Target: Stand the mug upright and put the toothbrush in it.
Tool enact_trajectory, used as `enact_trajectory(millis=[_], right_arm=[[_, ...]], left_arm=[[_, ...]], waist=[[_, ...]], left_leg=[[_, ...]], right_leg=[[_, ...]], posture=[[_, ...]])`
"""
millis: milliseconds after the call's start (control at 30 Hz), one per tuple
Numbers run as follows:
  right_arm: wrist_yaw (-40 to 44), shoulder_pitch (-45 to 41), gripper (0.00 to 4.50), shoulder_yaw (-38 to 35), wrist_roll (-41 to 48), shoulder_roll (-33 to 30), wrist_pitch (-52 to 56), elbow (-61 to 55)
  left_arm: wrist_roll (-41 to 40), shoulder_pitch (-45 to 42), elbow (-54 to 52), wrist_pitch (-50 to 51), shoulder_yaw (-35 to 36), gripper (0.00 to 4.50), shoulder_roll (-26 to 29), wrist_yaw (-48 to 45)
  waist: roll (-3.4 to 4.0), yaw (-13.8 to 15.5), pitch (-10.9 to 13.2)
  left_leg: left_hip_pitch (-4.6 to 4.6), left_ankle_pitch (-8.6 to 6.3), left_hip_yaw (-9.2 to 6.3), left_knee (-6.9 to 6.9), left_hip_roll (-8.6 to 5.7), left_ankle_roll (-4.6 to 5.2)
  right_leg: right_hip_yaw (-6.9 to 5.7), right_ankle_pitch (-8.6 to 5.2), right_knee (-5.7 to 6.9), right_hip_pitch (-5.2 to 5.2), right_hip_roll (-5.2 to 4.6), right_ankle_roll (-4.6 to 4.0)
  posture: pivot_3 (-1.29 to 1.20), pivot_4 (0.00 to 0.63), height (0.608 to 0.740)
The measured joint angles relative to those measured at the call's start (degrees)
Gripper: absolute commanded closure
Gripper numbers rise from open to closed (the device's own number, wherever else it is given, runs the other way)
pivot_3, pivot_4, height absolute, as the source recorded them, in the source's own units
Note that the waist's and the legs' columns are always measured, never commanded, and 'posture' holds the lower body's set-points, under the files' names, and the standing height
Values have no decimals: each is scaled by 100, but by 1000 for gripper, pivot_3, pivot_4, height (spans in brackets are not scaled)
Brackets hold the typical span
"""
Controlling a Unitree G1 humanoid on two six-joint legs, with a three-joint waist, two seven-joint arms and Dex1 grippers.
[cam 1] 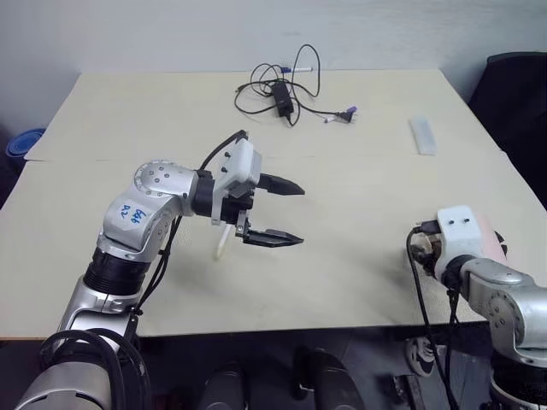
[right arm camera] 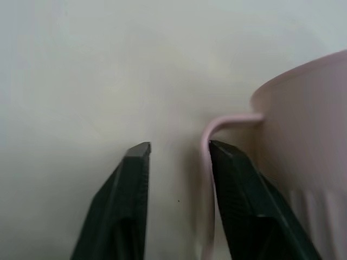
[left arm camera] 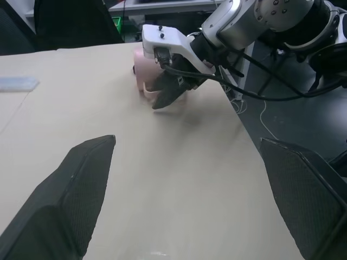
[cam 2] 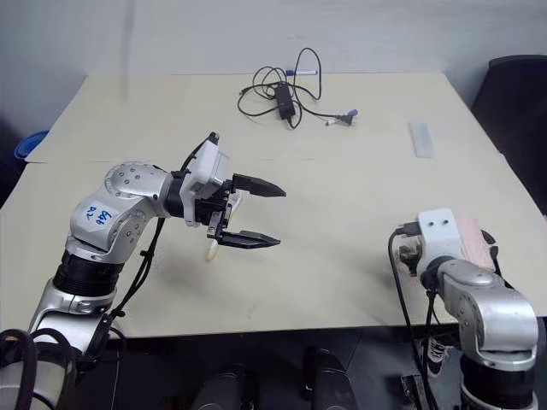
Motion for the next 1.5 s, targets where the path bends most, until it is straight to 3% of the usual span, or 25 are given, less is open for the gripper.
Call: enact_trajectory(millis=[67, 133, 267, 433, 567, 667, 900, 1133, 1333, 1500], right_arm=[[28, -7, 4272, -22, -15, 2, -62, 32], [35, -156, 4481, -187, -51, -8, -116, 16], [207, -265, 4481, -66, -6, 67, -370, 92], [858, -1381, 4481, 242, 678, 1101, -1326, 432], [1372, -2026, 4481, 704, 927, 1615, -2356, 1174], [1747, -2248, 4481, 1136, 782, 2267, -3532, 2369], [2980, -2249, 4481, 1474, 887, 3290, -5526, 4052], [3672, -1759, 4481, 1711, 1089, 3311, -5936, 4094], [4177, -1062, 2658, 2372, 910, 2537, -5811, 3499], [4182, -972, 979, 2530, 714, 2343, -5873, 3373]], left_arm=[[3, 0, 1, 0, 1, 0, 20, 16], [2, 0, 0, 1, 1, 0, 28, 42], [0, 94, -53, 26, 91, 0, 165, 125], [-122, 352, -365, 361, 474, 0, 328, 485], [-391, 656, -643, 877, 1152, 0, 654, 893], [-468, 1086, -883, 1193, 1633, 0, 1066, 1164], [-724, 1818, -1478, 1699, 2280, 0, 1686, 1382], [-979, 1879, -1788, 1925, 2317, 0, 1852, 1542], [-1025, 1879, -1785, 1933, 2322, 0, 1974, 1546], [-1027, 1867, -1719, 1867, 2227, 0, 1990, 1476]], waist=[[0, -1, 0], [-9, -2, -6], [-10, -47, -6], [-4, -267, -3], [-3, -272, -2], [-6, -287, -3], [-3, -260, -1], [-3, -275, -1], [-3, -274, -1], [-3, -276, -1]], left_leg=[[-1, 0, 2, 0, -1, 1], [2, -1, 0, 1, 2, 1], [3, -1, 3, -1, 4, 1], [8, 5, -3, -13, 21, -16], [6, 6, -3, -29, 43, -22], [7, 6, 3, -28, 41, -20], [1, 4, -4, -27, 41, -18], [4, 2, -4, -28, 46, -24], [8, 1, -1, -29, 45, -26], [12, 1, 2, -28, 46, -30]], right_leg=[[2, 1, 1, 0, -1, 2], [0, 1, 0, 4, 0, 2], [3, 1, -1, 3, 2, 2], [5, -4, 18, -6, 14, -7], [-2, -8, 13, -13, 12, -14], [1, -6, 9, -12, 6, -11], [-5, -5, 5, -11, -4, -10], [-3, -6, 8, -12, -6, -11], [-2, -8, 9, -11, -3, -14], [1, -9, 14, -11, 0, -16]], posture=[[0, 150, 740], [0, 150, 740], [0, 150, 740], [0, 150, 740], [0, 150, 740], [0, 150, 740], [0, 150, 740], [0, 150, 740], [0, 150, 740], [0, 150, 740]])
